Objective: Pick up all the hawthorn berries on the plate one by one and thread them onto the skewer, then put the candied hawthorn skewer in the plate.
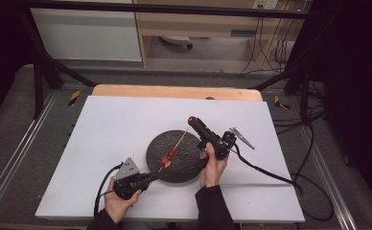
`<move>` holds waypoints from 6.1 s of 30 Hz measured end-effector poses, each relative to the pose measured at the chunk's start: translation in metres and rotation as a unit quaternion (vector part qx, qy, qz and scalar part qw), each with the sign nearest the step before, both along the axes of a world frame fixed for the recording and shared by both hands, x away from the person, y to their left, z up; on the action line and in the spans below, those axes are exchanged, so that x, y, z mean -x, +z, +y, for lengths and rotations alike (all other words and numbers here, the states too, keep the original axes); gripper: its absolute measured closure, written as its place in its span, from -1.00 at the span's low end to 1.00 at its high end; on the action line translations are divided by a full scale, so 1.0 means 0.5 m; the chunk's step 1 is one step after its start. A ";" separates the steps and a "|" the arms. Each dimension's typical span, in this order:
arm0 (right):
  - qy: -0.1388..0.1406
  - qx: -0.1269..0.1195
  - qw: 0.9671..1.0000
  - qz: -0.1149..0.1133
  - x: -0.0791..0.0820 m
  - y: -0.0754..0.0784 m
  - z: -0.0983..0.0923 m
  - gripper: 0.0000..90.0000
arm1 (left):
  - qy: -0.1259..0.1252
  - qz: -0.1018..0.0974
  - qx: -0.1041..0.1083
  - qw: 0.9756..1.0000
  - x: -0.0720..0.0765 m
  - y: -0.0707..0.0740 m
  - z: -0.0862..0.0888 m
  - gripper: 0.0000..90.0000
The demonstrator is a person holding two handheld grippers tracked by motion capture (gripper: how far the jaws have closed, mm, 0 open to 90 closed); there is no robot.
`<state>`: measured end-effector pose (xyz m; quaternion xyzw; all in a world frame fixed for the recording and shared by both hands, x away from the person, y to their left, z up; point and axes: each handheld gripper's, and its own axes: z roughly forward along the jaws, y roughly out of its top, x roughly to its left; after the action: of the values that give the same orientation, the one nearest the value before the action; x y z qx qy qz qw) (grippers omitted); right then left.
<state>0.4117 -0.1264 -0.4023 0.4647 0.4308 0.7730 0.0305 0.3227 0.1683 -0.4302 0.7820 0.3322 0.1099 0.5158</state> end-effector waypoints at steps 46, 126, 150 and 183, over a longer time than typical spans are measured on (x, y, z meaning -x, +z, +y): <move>0.026 0.014 1.000 -0.001 0.017 -0.014 0.013 0.41 | 0.015 0.001 0.025 1.000 -0.040 0.037 -0.052 0.97; 0.132 0.483 0.863 0.066 0.094 -0.096 -0.237 -0.99 | 0.020 0.077 -0.129 0.988 -0.144 0.076 -0.009 0.97; 0.125 0.480 0.865 0.075 0.098 -0.104 -0.255 -0.99 | 0.024 0.126 -0.222 0.967 -0.159 0.019 -0.078 0.97; 0.119 0.476 0.868 0.076 0.099 -0.102 -0.257 -0.99 | -0.024 0.046 -0.182 0.982 -0.129 0.056 -0.009 -0.55</move>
<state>0.3620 -0.2548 -0.4533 0.3967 0.7995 0.4339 0.1231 0.3871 0.1636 -0.4021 0.8749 0.3111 0.1199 0.3512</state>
